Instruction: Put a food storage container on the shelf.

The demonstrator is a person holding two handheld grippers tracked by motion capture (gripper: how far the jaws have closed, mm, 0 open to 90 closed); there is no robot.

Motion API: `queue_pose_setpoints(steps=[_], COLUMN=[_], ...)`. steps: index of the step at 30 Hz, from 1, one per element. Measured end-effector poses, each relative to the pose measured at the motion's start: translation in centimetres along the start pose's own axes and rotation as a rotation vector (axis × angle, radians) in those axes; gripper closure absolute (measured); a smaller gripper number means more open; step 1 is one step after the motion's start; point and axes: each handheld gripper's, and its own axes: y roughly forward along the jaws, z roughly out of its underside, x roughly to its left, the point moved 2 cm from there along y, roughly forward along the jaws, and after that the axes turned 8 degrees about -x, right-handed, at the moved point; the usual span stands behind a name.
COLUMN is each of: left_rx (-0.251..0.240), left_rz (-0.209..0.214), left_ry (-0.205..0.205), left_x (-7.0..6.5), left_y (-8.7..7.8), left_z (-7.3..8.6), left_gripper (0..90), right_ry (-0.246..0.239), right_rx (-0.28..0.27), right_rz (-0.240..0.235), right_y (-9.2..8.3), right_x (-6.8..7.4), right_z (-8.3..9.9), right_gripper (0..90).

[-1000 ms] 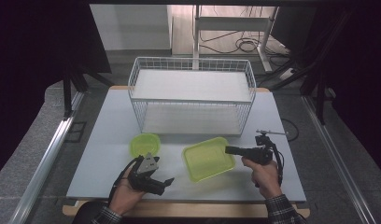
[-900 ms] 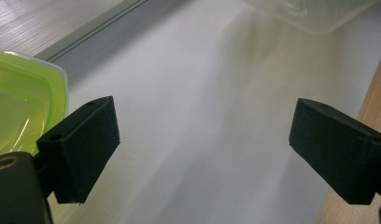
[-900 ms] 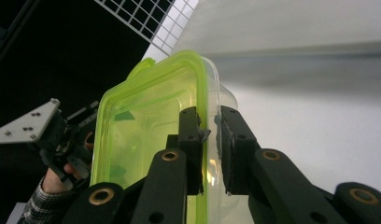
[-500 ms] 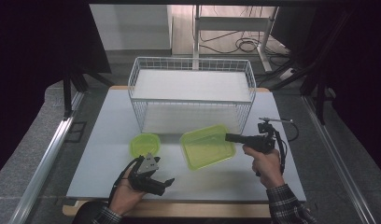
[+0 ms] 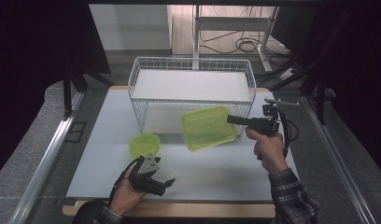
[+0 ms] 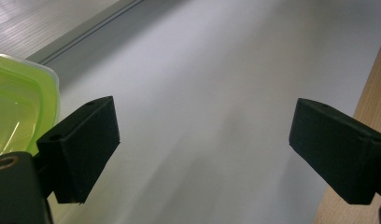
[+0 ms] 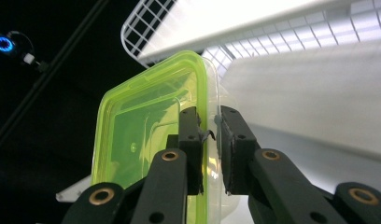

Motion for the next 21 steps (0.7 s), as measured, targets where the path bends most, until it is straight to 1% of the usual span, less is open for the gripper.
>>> queue_pose_setpoints(steps=[2, 3, 4, 7, 8, 9, 10, 11, 12, 13, 15, 21], left_rx=[-0.002, -0.007, -0.004, -0.007, -0.013, -0.010, -0.016, -0.018, -0.019, -0.016, -0.012, -0.008], left_rz=[0.000, 0.000, 0.000, 0.002, 0.001, 0.002, 0.003, 0.004, 0.004, 0.004, 0.006, 0.004], left_ry=[-0.001, -0.006, -0.002, -0.008, -0.014, -0.011, -0.018, -0.020, -0.020, -0.016, -0.013, -0.008], left_x=[0.0, 0.0, 0.0, 0.0, 0.0, 0.1, 0.1, 0.1, 0.1, 0.2, 0.2, 0.1], left_y=[0.0, 0.0, 0.0, 0.0, 0.0, -0.1, -0.1, -0.1, -0.1, -0.1, -0.1, 0.0], left_z=[0.0, 0.0, 0.0, 0.0, 0.0, 0.0, 0.0, 0.0, 0.0, 0.0, 0.0, 0.0], left_gripper=[8.4, 8.4, 8.4, 8.4, 8.2, 8.2, 8.1, 7.9, 7.9, 7.9, 7.9, 7.9], right_ry=[0.002, -0.002, -0.005, -0.017, -0.017, -0.017, -0.018, -0.021, -0.021, -0.023, -0.025, -0.030], right_rx=[-0.011, -0.015, -0.018, -0.032, -0.039, -0.039, -0.042, -0.052, -0.052, -0.059, -0.063, -0.082], right_rz=[-0.003, -0.001, 0.002, 0.004, 0.005, 0.005, 0.005, 0.011, 0.011, 0.016, 0.020, 0.050], right_y=[0.1, 0.1, 0.2, 0.4, 0.6, 0.6, 0.7, 1.1, 1.1, 1.4, 1.6, 2.7], right_x=[0.4, 0.5, 0.7, 1.2, 1.5, 1.5, 1.7, 1.9, 1.9, 2.0, 2.1, 2.4], right_z=[-0.8, -1.1, -1.4, -2.5, -3.1, -3.1, -3.5, -4.2, -4.2, -4.7, -5.0, -6.6], right_gripper=[79.9, 79.9, 79.9, 79.9, 79.9, 79.9, 79.9, 79.9, 79.9, 79.9, 79.9, 79.9])
